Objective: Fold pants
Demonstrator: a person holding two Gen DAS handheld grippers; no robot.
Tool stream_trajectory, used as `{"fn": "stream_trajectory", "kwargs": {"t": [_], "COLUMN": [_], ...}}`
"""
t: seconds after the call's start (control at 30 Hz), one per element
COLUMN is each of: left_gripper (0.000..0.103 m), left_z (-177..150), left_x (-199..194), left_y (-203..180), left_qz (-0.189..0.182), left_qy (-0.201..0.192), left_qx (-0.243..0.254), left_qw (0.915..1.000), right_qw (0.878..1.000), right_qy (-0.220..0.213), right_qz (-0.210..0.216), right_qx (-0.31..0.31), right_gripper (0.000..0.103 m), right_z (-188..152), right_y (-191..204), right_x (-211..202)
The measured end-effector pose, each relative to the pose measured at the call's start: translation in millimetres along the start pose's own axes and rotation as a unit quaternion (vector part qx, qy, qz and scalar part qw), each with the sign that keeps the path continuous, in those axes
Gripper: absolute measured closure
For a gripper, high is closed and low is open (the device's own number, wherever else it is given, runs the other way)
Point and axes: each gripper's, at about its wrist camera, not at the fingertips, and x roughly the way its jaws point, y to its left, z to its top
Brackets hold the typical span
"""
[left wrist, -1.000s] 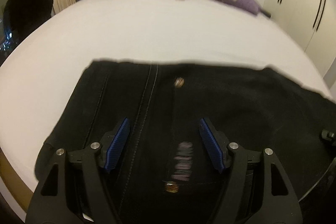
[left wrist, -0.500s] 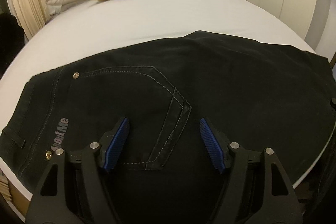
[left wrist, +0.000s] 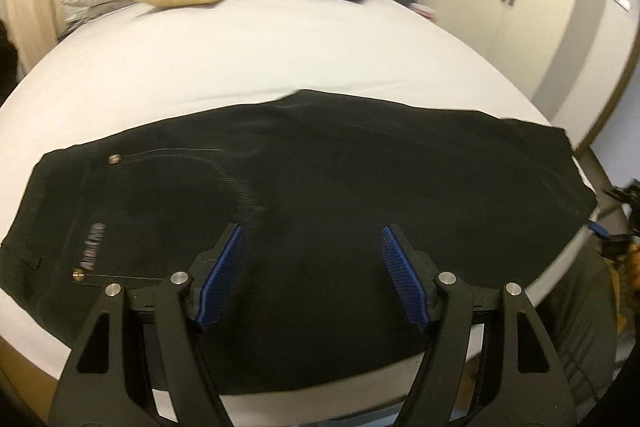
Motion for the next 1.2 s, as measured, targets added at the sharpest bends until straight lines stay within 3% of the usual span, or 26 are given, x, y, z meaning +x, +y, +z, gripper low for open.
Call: {"fn": "stream_trajectory", "kwargs": {"t": [0.17,0.23,0.3,0.4,0.83,1.03,1.2], "left_gripper": [0.034,0.034,0.034,0.034,0.034,0.034,0.034], "left_z": [-2.9,-2.4,-2.1,-2.2,-6.2,-8.1,-9.1], "left_x": [-6.0,-5.9,-7.7,-14.6,-14.8,-14.5,-14.2], "left_y": [-20.8,-24.3,-28.7,-33.5,-31.5,-31.5,-30.2], "left_qz": [-0.016,-0.018,-0.022,-0.026,-0.034,-0.037,-0.037], "left_qy": [0.001,0.003,0.002,-0.004,0.002,0.006,0.01], "left_qx": [0.009,0.01,0.009,0.012,0.006,0.012,0.014], "left_qw": [0.9998,0.9998,0.9997,0.9996,0.9994,0.9992,0.9992], "right_qw": [1.0,0.999,0.999,0.998,0.989,0.983,0.978], "right_qy": [0.0,0.012,0.025,0.024,-0.001,-0.007,-0.022], "right_qz": [0.001,-0.019,-0.038,-0.034,0.091,0.135,0.176], "right_qx": [0.026,0.029,0.027,0.041,0.116,0.122,0.109], "right_gripper": [0.041,0.044,0.044,0.042,0.042,0.057,0.057], "right_z": [-5.4,-7.3,-8.1,-8.6,-4.8,-8.3,-13.0], "right_y": [-5.5,-7.7,-4.6,-8.2,-37.4,-43.3,-40.2], "right_x": [-17.8,-23.1,-21.3,-26.2,-31.5,-34.0,-37.0]}}
